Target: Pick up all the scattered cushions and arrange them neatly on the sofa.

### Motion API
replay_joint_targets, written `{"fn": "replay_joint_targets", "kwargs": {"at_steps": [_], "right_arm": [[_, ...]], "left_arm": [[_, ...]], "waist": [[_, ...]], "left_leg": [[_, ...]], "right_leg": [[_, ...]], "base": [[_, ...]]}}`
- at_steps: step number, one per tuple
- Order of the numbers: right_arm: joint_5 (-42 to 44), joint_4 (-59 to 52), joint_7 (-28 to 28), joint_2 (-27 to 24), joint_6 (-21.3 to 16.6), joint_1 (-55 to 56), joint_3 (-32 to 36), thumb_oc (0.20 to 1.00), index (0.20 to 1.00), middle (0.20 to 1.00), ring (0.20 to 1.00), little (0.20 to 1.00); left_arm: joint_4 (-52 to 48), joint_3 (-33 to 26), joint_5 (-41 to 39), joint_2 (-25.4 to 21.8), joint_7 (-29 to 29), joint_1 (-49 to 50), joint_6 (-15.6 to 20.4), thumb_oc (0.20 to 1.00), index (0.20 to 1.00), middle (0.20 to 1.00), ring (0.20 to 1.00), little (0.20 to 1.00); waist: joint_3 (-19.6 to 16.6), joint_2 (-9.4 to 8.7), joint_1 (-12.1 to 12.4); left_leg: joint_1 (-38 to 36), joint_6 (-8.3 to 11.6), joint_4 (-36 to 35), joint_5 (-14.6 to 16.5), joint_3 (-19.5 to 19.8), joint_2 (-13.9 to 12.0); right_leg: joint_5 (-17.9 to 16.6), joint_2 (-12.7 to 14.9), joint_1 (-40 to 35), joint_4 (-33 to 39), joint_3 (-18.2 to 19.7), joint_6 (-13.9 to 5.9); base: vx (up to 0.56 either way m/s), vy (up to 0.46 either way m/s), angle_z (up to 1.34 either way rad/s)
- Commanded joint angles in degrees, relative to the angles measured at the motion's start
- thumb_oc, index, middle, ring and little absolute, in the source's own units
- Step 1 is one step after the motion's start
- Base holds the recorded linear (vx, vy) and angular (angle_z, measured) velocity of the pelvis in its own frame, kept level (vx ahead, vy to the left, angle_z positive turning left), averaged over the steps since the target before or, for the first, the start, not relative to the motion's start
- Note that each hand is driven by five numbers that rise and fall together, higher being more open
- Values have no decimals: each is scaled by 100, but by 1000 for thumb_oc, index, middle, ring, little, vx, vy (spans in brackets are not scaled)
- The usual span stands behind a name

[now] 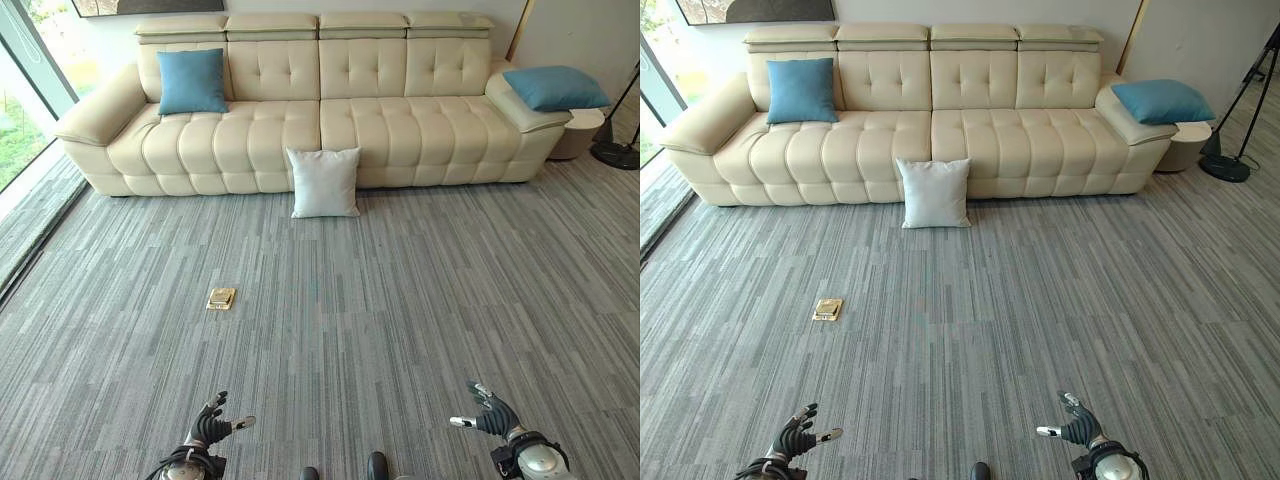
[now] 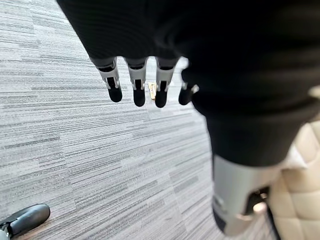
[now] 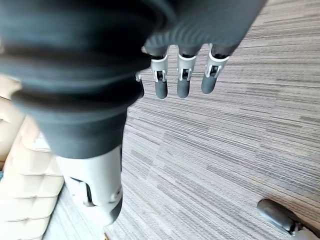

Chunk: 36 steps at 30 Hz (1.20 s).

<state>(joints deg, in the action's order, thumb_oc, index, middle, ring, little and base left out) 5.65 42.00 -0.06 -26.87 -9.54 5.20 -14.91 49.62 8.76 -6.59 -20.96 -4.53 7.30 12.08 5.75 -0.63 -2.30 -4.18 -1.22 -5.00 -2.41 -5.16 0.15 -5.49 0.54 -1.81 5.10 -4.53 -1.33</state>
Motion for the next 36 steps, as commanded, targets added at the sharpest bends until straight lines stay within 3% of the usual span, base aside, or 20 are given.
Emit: {"fn": "replay_joint_targets", "kwargs": {"at_steps": [1,10,16,21,22,27,30,33,36], "right_arm": [[183,-254,32,-139,-180,-203,44,1000,1000,1000,1000,1000],[430,-147,42,-40,-137,-22,291,1000,1000,1000,1000,1000],[507,-107,153,27,-117,-378,272,1000,1000,1000,1000,1000],[543,-140,174,173,-104,-682,162,1000,1000,1000,1000,1000],[487,-210,159,216,-97,-777,26,1000,1000,1000,1000,1000],[437,-353,165,146,-93,-798,-59,1000,1000,1000,1000,1000],[423,-302,188,143,-87,-785,-53,1000,1000,1000,1000,1000],[340,-267,181,155,-39,-759,-66,1000,1000,1000,1000,1000],[347,-352,119,109,-44,-559,-10,1000,1000,1000,1000,1000]], "left_arm": [[-48,-86,-300,-184,-79,-177,249,1000,1000,1000,1000,1000],[-675,-1,-367,-203,39,29,252,1000,1000,1000,1000,1000],[-1026,-19,-487,-263,-21,-88,272,1000,1000,1000,1000,1000],[-1113,-59,-572,-293,-22,-172,251,1000,1000,1000,1000,1000],[-1092,-85,-583,-307,-51,-235,237,1000,1000,1000,1000,1000],[-1055,39,-556,-287,-50,-361,258,1000,1000,1000,1000,1000],[-1061,100,-546,-241,-70,-438,251,1000,1000,1000,1000,1000],[-1019,132,-518,-182,-57,-442,227,1000,1000,1000,1000,1000],[-1017,200,-495,-134,4,-362,238,1000,1000,1000,1000,1000]], "waist": [[57,-181,44],[178,-163,145],[323,-231,248],[406,-275,284],[489,-215,217],[640,-112,-25],[710,-120,-123],[718,-96,-166],[624,-106,-260]], "left_leg": [[-169,298,41,463,-23,-26],[-29,238,211,545,78,26],[448,107,860,827,-7,163],[540,-83,976,989,-39,274],[328,-124,904,1057,-17,274],[-169,-119,688,1181,199,383],[-397,-58,722,1342,340,453],[-644,44,773,1444,402,413],[-931,149,851,1510,572,428]], "right_leg": [[683,240,-260,-183,-27,-476],[738,307,-225,-297,-135,-497],[772,468,91,-692,-51,-620],[613,610,677,-1700,99,-887],[476,612,1059,-2361,33,-908],[466,477,1539,-1927,-25,-772],[266,564,1718,-1272,-155,-808],[120,714,1867,-936,-645,-859],[6,705,1828,-1007,-595,-821]], "base": [[0,0,0],[27,31,4],[30,136,3],[84,193,-33],[127,122,-4],[237,56,1],[256,-76,42],[300,-133,34],[313,-158,25]]}}
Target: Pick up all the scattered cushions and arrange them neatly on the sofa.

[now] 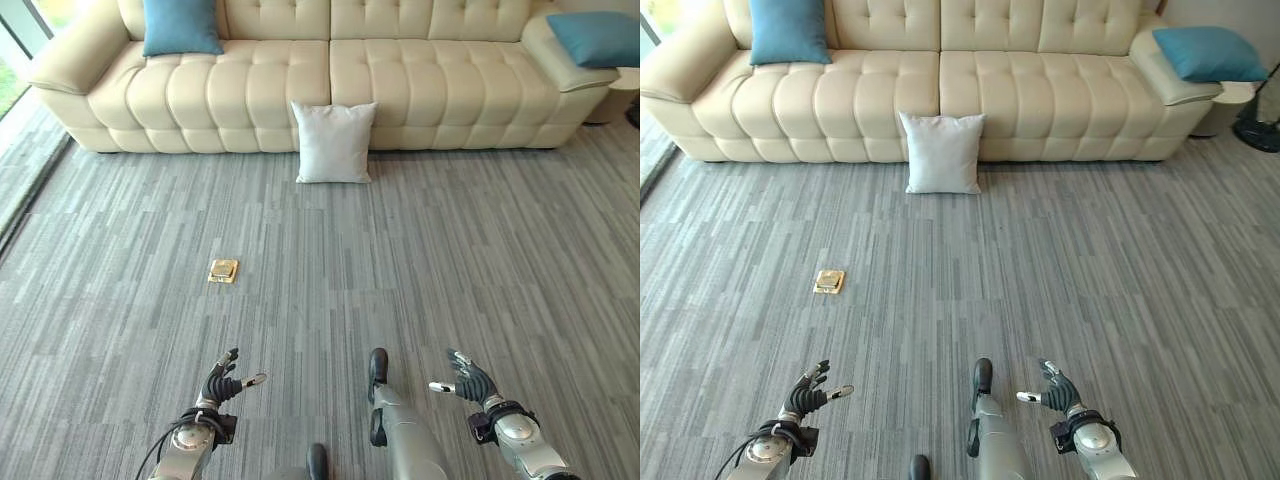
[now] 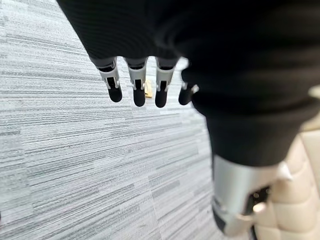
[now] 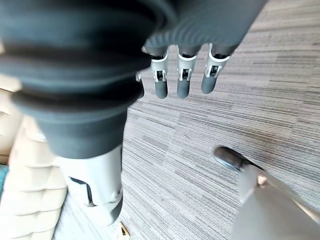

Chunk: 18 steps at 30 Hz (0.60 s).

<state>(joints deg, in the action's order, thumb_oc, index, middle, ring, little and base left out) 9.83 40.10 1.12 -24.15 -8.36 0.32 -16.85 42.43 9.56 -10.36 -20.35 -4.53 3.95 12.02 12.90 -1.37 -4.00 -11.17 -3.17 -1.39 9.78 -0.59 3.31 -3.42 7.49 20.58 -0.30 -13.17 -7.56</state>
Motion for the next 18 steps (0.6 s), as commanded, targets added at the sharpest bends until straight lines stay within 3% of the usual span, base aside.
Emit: {"fn": "replay_joint_targets", "kwargs": {"at_steps": [1,4,6,7,9,12,14,15,17,18], "right_arm": [[-58,-164,-12,-165,-159,-27,199,1000,1000,1000,1000,1000],[-1,-176,-17,-235,-209,136,300,1000,1000,1000,1000,1000],[94,-228,-30,-301,-244,193,328,1000,1000,1000,1000,1000],[121,-171,0,-311,-233,168,324,1000,1000,1000,1000,1000],[164,-76,24,-320,-221,91,282,1000,1000,1000,1000,1000],[170,-96,38,-339,-238,105,306,1000,1000,1000,1000,1000],[159,-91,60,-355,-223,128,337,1000,1000,1000,1000,1000],[155,-81,65,-353,-223,128,343,1000,1000,1000,1000,1000],[121,-23,131,-275,-211,178,365,1000,1000,1000,1000,1000],[109,-9,147,-261,-211,185,368,1000,1000,1000,1000,1000]], "left_arm": [[-285,139,-101,-177,15,-13,239,1000,1000,1000,1000,1000],[-286,250,-108,-121,75,35,235,1000,1000,1000,1000,1000],[-320,366,-81,-133,143,4,230,1000,1000,1000,1000,1000],[-291,395,-82,-133,140,-38,221,1000,1000,1000,1000,1000],[-242,469,-99,-113,138,-143,212,1000,1000,1000,1000,1000],[-330,544,-53,-129,197,-155,223,1000,1000,1000,1000,1000],[-402,549,-15,-171,213,-126,201,1000,1000,1000,1000,1000],[-438,543,0,-200,211,-109,196,1000,1000,1000,1000,1000],[-586,505,16,-280,214,-44,152,1000,1000,1000,1000,1000],[-561,493,8,-277,201,-48,149,1000,1000,1000,1000,1000]], "waist": [[-114,-21,-108],[-209,72,-198],[-203,107,-242],[-206,65,-245],[-115,-6,-178],[-82,-86,-91],[-59,-152,-11],[-41,-148,31],[17,-142,199],[12,-141,227]], "left_leg": [[-243,408,575,225,145,84],[-105,791,1135,-231,142,-130],[239,1007,1938,-640,-71,-404],[425,1030,2240,-840,-138,-440],[866,913,2436,-795,-251,-441],[1282,721,1935,-424,-535,-524],[1672,665,1524,-404,-700,-575],[1787,686,1269,-569,-699,-620],[2264,838,402,-1433,-857,-936],[2334,850,276,-1492,-846,-986]], "right_leg": [[-237,-24,-463,-503,309,-148],[-178,-183,-661,-588,331,46],[46,-305,-924,-564,330,241],[142,-323,-1027,-519,337,318],[298,-355,-1232,-439,428,396],[471,-350,-1462,-326,494,377],[596,-347,-1642,-255,514,381],[656,-396,-1724,-237,536,386],[975,-549,-2237,-223,608,395],[1028,-572,-2317,-247,643,392]], "base": [[466,-277,63],[302,-252,72],[237,-231,20],[173,-192,4],[172,-156,-13],[205,-75,-11],[217,-38,-9],[329,-7,-6],[520,55,-6],[468,99,3]]}}
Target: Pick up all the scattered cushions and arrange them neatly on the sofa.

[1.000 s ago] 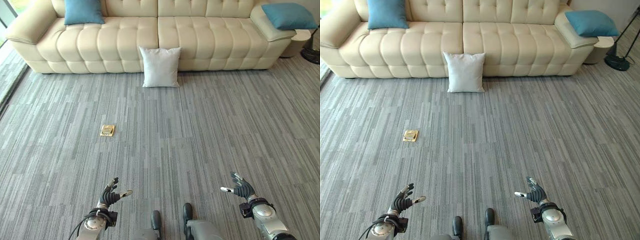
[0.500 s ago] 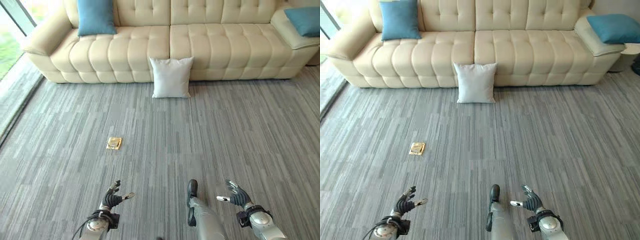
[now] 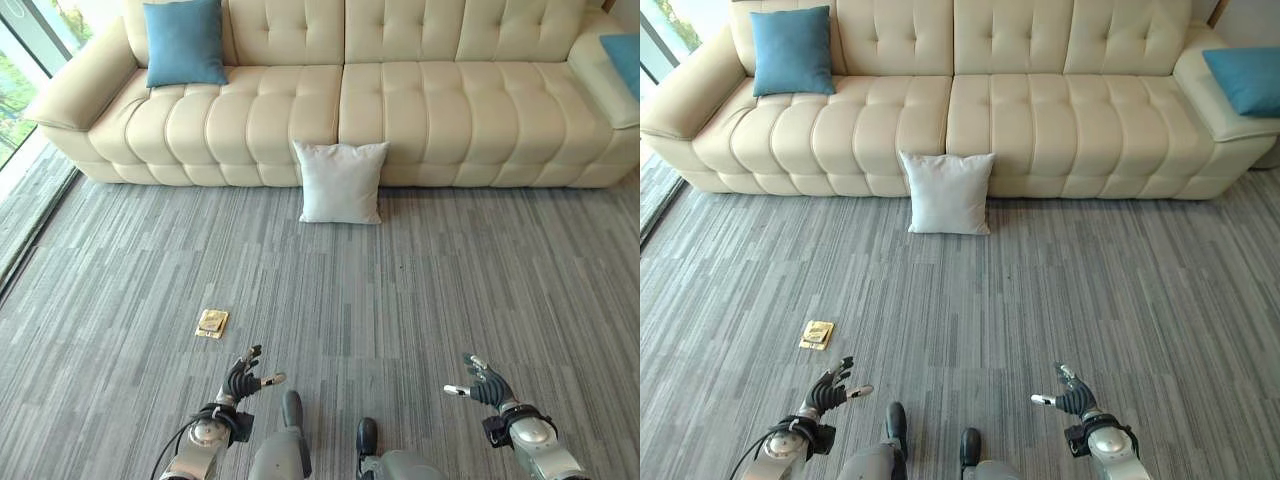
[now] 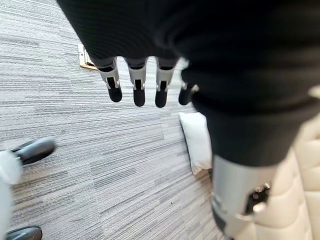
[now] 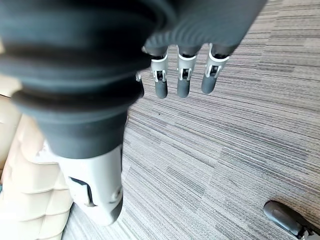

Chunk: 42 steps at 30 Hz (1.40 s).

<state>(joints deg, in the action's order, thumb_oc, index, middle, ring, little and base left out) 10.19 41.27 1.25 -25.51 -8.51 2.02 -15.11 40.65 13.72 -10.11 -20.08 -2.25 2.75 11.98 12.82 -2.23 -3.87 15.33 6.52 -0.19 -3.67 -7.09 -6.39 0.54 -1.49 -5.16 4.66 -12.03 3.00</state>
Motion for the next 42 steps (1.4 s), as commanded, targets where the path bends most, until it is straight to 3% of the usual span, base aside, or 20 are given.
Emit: {"fn": "replay_joint_targets", "kwargs": {"at_steps": [1,5,9,11,12,13,14,18,19,20,22,26,27,30,32,35,38,40,42], "right_arm": [[62,-97,141,-109,-195,20,192,1000,1000,1000,1000,1000],[32,-52,113,-50,-180,32,228,1000,1000,1000,1000,1000],[-10,-58,52,77,-174,-43,141,1000,1000,1000,1000,1000],[-61,-174,15,113,-151,-150,59,1000,1000,1000,1000,1000],[-61,-324,-10,166,-136,-275,-15,1000,1000,1000,1000,1000],[-44,-467,-7,198,-146,-329,-54,1000,1000,1000,1000,1000],[-58,-564,-38,195,-144,-341,-99,1000,1000,1000,1000,1000],[-99,-654,-77,149,-121,-380,-200,1000,1000,1000,1000,1000],[-99,-656,-77,145,-120,-379,-202,1000,1000,1000,1000,1000],[-89,-587,-70,137,-116,-408,-233,1000,1000,1000,1000,1000],[-127,-506,-46,108,-117,-441,-251,1000,1000,1000,1000,1000],[-204,-514,-65,65,-113,-377,-245,1000,1000,1000,1000,1000],[-176,-537,-106,35,-101,-239,-209,1000,1000,1000,1000,1000],[-172,-583,-113,-42,-128,-171,-160,1000,1000,1000,1000,1000],[-98,-750,-113,-126,-174,-75,-126,1000,1000,1000,1000,1000],[-5,-748,-65,-185,-189,19,-85,1000,1000,1000,1000,1000],[63,-683,-51,-174,-163,20,-76,1000,1000,1000,1000,1000],[24,-595,-48,-183,-149,49,-74,1000,1000,1000,1000,1000],[-7,-556,-36,-178,-135,69,-63,1000,1000,1000,1000,1000]], "left_arm": [[-359,70,-26,-299,-41,68,150,1000,1000,1000,1000,1000],[-316,6,-41,-273,-62,85,142,1000,1000,1000,1000,1000],[-308,-32,-51,-299,-65,132,145,1000,1000,1000,1000,1000],[-285,-59,-48,-370,-79,113,141,1000,1000,1000,1000,1000],[-264,-62,-35,-425,-100,37,127,1000,1000,1000,1000,1000],[-199,-76,-31,-447,-135,4,133,1000,1000,1000,1000,1000],[-168,-94,-22,-448,-150,-9,135,1000,1000,1000,1000,1000],[-115,-95,-62,-410,-189,0,129,1000,1000,1000,1000,1000],[-113,-95,-62,-407,-189,0,131,1000,1000,1000,1000,1000],[-73,-68,-70,-339,-190,-12,107,1000,1000,1000,1000,1000],[-41,-61,-66,-265,-207,-49,134,1000,1000,1000,1000,1000],[-77,-28,-45,-184,-197,-84,154,1000,1000,1000,1000,1000],[-77,43,27,-146,-124,-25,162,1000,1000,1000,1000,1000],[38,87,2,-55,-100,14,159,1000,1000,1000,1000,1000],[-4,118,-61,-39,-69,57,151,1000,1000,1000,1000,1000],[37,169,-97,-7,-37,18,125,1000,1000,1000,1000,1000],[65,221,-121,21,-60,-23,119,1000,1000,1000,1000,1000],[-68,293,-75,5,7,49,116,1000,1000,1000,1000,1000],[-62,246,-39,-24,2,109,117,1000,1000,1000,1000,1000]], "waist": [[12,-65,234],[-85,-83,311],[-234,-211,412],[-266,-293,484],[-195,-283,460],[-155,-228,425],[-113,-202,367],[-65,-64,239],[-50,-57,226],[-40,-51,153],[1,-54,70],[-14,-30,-50],[-45,-38,-63],[-140,19,-97],[-159,39,-108],[-121,-72,-121],[-103,-134,-98],[-101,-153,12],[-98,-136,90]], "left_leg": [[-258,-104,40,-213,-219,-57],[-283,-97,40,-354,-329,-123],[-236,-268,645,-66,-308,111],[-326,-455,817,214,-443,245],[-540,-636,834,424,-486,338],[-824,-758,780,614,-506,431],[-1038,-804,719,710,-458,509],[-1517,-843,505,951,-356,643],[-1538,-840,504,960,-342,640],[-1809,-811,384,1084,-333,704],[-2010,-766,363,1186,-278,767],[-2277,-640,403,1309,-121,779],[-2431,-545,544,1461,-5,804],[-2407,-219,960,1073,105,628],[-2188,16,1636,563,173,442],[-1775,176,2757,-67,-66,121],[-1529,80,2813,84,-210,117],[-1171,-142,1917,608,-444,193],[-907,-164,1228,555,-445,178]], "right_leg": [[695,314,164,-778,558,-676],[858,325,-232,-861,759,-756],[814,663,-317,-1240,957,-957],[340,895,-53,-1810,1045,-1182],[-154,1000,402,-2667,1124,-1276],[-397,1035,700,-3108,1057,-1283],[-392,996,910,-3189,1009,-1214],[-127,1018,1522,-2532,346,-1112],[-114,1018,1496,-2534,331,-1111],[-108,1026,1756,-1943,55,-1151],[-271,1041,1867,-1395,-39,-1187],[-463,1087,2057,-976,-49,-1277],[-498,1067,1824,-938,49,-1211],[-490,971,1637,-1011,-43,-1045],[-319,814,1418,-1010,-61,-845],[-8,603,894,-831,-7,-518],[101,568,710,-755,53,-479],[252,555,432,-593,131,-590],[335,517,299,-524,171,-633]], "base": [[365,101,4],[400,153,-18],[359,201,-44],[344,267,-34],[471,334,-64],[489,316,-59],[415,223,-28],[314,94,1],[380,7,-11],[369,-17,2],[384,-47,6],[402,-129,32],[597,-262,60],[404,-259,67],[315,-300,44],[281,-288,-17],[260,-175,-20],[377,-62,-45],[254,39,-29]]}}
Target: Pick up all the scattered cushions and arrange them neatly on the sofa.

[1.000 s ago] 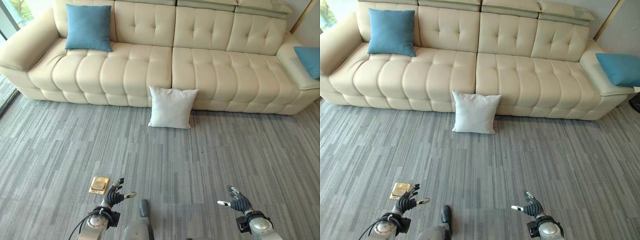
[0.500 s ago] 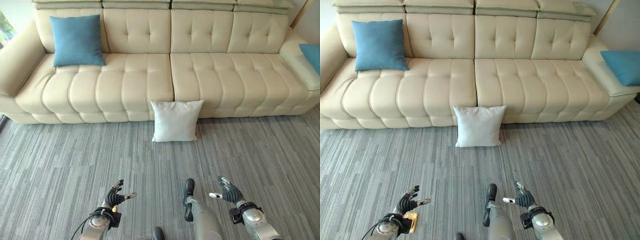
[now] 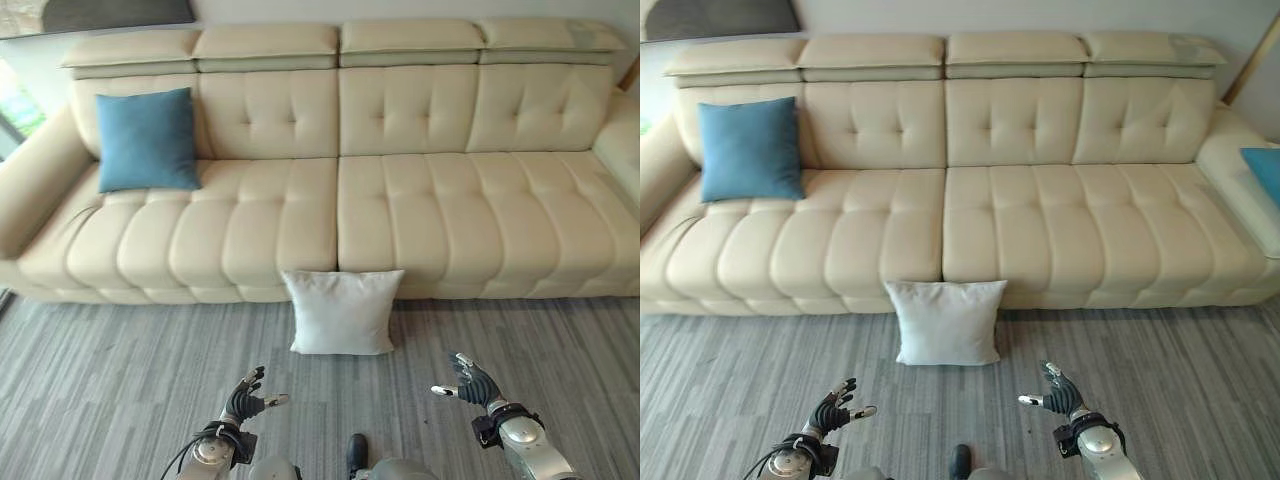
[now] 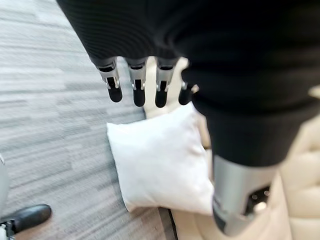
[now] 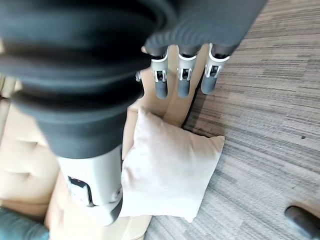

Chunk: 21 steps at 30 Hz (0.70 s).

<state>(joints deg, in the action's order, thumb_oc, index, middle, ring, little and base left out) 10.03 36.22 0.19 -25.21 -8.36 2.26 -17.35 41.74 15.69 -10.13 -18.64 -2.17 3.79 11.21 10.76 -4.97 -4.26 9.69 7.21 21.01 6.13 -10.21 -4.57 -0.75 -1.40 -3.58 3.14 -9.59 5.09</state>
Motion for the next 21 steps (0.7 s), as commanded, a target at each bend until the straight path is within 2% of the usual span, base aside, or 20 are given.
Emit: {"fn": "replay_joint_targets", "kwargs": {"at_steps": [1,2,4,7,10,12,14,16,17,21], "right_arm": [[6,0,98,-190,-150,48,168,1000,1000,1000,1000,1000],[6,0,98,-189,-150,47,168,1000,1000,1000,1000,1000],[-5,129,147,-119,-145,51,184,1000,1000,1000,1000,1000],[-59,142,138,-96,-140,46,192,1000,1000,1000,1000,1000],[-114,116,115,-80,-130,68,179,1000,1000,1000,1000,1000],[-96,95,94,12,-130,3,150,1000,1000,1000,1000,1000],[-98,5,62,100,-116,-177,93,1000,1000,1000,1000,1000],[-88,-37,55,154,-122,-298,49,1000,1000,1000,1000,1000],[-87,-65,59,173,-115,-381,-10,1000,1000,1000,1000,1000],[-121,-24,84,107,-107,-462,-63,1000,1000,1000,1000,1000]], "left_arm": [[-130,18,-52,-168,-21,12,189,1000,1000,1000,1000,1000],[-130,18,-52,-168,-21,12,190,1000,1000,1000,1000,1000],[20,-84,-96,-160,-71,28,189,1000,1000,1000,1000,1000],[79,-156,-119,-170,-89,68,186,1000,1000,1000,1000,1000],[72,-176,-124,-150,-59,149,172,1000,1000,1000,1000,1000],[176,-177,-68,-176,-60,106,171,1000,1000,1000,1000,1000],[129,-210,-27,-281,-92,-16,163,1000,1000,1000,1000,1000],[174,-225,-33,-345,-130,-112,170,1000,1000,1000,1000,1000],[141,-246,-68,-370,-154,-143,195,1000,1000,1000,1000,1000],[267,-231,-59,-402,-207,-237,192,1000,1000,1000,1000,1000]], "waist": [[110,161,173],[115,159,173],[121,233,266],[76,263,327],[-2,267,355],[-106,200,377],[-49,160,385],[-20,172,382],[-14,197,391],[-8,264,277]], "left_leg": [[-286,-198,-1247,-621,-88,9],[-295,-198,-1255,-624,-89,11],[-65,-112,-1796,-1136,-45,-98],[-5,-120,-2065,-1250,-43,-133],[-145,-184,-2087,-1213,-46,-75],[-235,-345,-1874,-1003,-136,49],[-443,-566,-1763,-701,-270,193],[-550,-658,-1733,-575,-327,219],[-710,-704,-1745,-460,-339,265],[-917,-666,-1857,-372,-250,264]], "right_leg": [[501,469,46,-319,-54,-866],[502,470,40,-318,-53,-866],[632,367,-207,-268,-12,-900],[765,365,-416,-333,122,-952],[829,443,-503,-442,205,-1010],[861,652,-457,-866,317,-1153],[627,884,-9,-1782,415,-1373],[342,915,320,-2233,477,-1490],[277,1012,503,-2229,326,-1482],[350,962,896,-1694,96,-1320]], "base": [[142,34,-20],[161,38,-26],[227,70,-43],[301,153,-45],[273,194,-29],[312,270,-38],[209,219,-28],[145,110,-41],[172,61,-15],[150,-41,1]]}}
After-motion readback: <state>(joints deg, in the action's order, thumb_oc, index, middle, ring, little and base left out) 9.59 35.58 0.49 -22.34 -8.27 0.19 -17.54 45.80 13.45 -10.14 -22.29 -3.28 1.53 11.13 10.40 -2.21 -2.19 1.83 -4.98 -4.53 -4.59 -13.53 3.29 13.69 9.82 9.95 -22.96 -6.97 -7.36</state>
